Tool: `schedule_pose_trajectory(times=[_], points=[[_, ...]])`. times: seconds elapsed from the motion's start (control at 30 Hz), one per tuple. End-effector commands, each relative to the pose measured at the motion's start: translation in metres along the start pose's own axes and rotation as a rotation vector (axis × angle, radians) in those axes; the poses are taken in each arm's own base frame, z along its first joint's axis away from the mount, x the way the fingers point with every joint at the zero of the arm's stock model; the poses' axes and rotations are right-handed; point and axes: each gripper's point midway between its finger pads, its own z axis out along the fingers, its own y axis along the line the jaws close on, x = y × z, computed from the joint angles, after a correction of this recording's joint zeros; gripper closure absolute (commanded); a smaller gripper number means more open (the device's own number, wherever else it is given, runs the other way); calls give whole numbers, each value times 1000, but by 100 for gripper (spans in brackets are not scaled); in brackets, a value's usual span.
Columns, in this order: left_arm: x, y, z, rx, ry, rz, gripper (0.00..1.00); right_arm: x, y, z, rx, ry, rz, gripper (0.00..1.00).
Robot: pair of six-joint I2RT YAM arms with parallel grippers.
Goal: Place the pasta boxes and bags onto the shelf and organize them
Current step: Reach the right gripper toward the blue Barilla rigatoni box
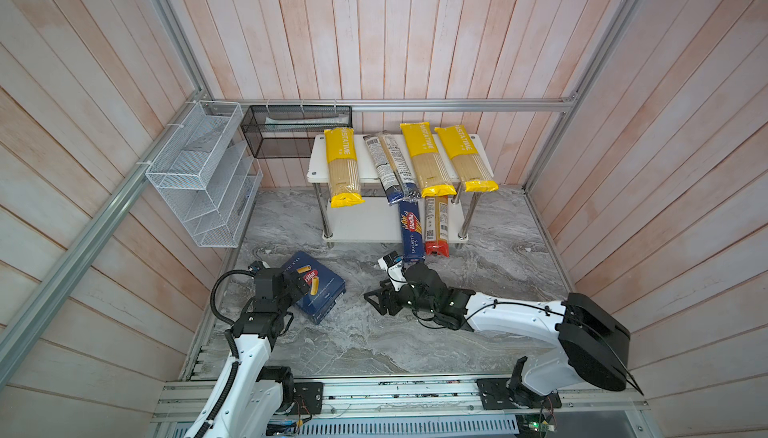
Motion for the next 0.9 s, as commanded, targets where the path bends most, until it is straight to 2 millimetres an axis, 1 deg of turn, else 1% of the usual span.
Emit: schedule_pose_trajectory(times=[0.0, 0.13, 0.2, 0.27, 0.37, 0.53, 0.67, 0.77, 0.87], points=[[-1, -3, 4, 25, -7, -9, 0, -13, 15, 25, -85, -11, -26, 26], [3, -2, 7, 26, 5, -4, 0, -17, 16, 61, -122, 26, -46, 25], [3, -3, 8, 28, 5, 1, 0, -18, 16, 76, -135, 55, -55, 25], [2, -4, 9, 39, 3, 4, 0, -19, 19, 86, -153, 59, -60, 24], [7, -14, 11, 89, 33, 7, 0, -20, 18, 98, -163, 55, -55, 24], [12, -31, 9, 185, 70, -22, 0, -16, 16, 112, -178, 74, -69, 23], [13, -33, 10, 199, 78, -15, 0, -7, 15, 120, -194, 108, -71, 23], [18, -40, 11, 240, 102, -18, 0, -1, 19, 117, -220, 121, -58, 23], [29, -51, 8, 292, 141, -13, 0, 5, 24, 108, -230, 131, -60, 23]])
